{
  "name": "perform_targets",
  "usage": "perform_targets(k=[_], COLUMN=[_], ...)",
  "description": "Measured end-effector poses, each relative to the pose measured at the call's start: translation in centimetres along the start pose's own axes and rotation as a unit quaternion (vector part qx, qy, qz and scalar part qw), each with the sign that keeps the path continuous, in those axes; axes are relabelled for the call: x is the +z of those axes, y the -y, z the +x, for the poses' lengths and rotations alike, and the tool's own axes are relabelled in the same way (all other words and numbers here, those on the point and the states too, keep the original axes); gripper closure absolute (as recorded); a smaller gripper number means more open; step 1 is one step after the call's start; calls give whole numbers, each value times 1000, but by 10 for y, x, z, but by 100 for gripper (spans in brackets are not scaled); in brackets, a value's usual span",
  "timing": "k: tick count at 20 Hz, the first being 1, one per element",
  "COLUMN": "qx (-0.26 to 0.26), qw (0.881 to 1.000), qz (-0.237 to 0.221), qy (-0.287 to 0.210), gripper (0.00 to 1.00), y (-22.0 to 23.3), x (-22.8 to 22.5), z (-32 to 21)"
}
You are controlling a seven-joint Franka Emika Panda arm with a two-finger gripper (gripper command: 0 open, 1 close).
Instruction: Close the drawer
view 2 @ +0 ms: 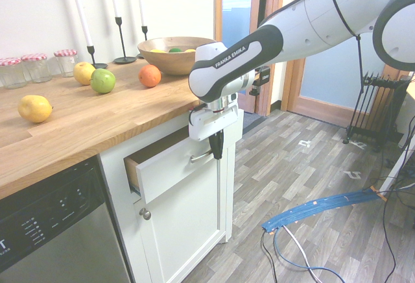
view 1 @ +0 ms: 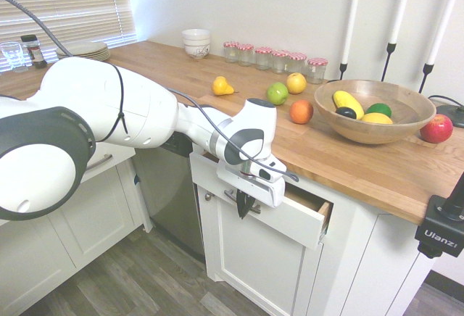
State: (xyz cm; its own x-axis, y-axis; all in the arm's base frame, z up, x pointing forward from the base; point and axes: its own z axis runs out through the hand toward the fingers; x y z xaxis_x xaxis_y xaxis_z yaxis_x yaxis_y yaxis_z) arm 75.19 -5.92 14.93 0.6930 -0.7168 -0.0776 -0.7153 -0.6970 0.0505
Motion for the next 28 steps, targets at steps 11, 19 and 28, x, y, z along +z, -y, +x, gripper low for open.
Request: perform_targets(k=[11, 19, 28], qx=[4, 13, 31], qw=[999, 998, 998], qz=[25, 42, 39], qy=[-31, -36, -38], gripper=[100, 100, 100], y=[18, -12, -100], x=[-36, -34, -50], z=[-96, -173, -249])
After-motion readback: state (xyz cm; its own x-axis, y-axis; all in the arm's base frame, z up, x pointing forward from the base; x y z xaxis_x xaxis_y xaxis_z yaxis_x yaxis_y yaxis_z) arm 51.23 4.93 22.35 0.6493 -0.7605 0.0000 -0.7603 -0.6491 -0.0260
